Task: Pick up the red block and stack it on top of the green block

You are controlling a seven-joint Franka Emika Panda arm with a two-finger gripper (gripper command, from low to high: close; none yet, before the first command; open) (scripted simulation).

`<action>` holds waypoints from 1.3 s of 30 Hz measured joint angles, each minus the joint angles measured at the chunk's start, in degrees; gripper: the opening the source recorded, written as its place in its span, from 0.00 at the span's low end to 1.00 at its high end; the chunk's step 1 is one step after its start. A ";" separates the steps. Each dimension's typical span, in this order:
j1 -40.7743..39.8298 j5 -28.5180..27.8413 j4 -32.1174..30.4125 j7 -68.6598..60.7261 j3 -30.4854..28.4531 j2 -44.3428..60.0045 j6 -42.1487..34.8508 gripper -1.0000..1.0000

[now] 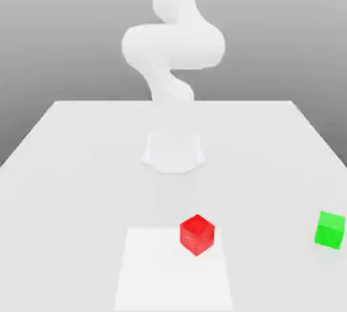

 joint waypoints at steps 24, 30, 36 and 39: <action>9.14 2.45 -27.89 -31.61 -1.36 51.47 38.06 0.50; 8.63 2.59 -27.69 -31.69 -0.81 53.02 39.30 0.00; 8.73 0.65 -28.65 -30.35 -1.43 46.21 33.49 0.00; 8.10 -0.21 -29.53 -29.70 -1.07 40.11 28.28 0.00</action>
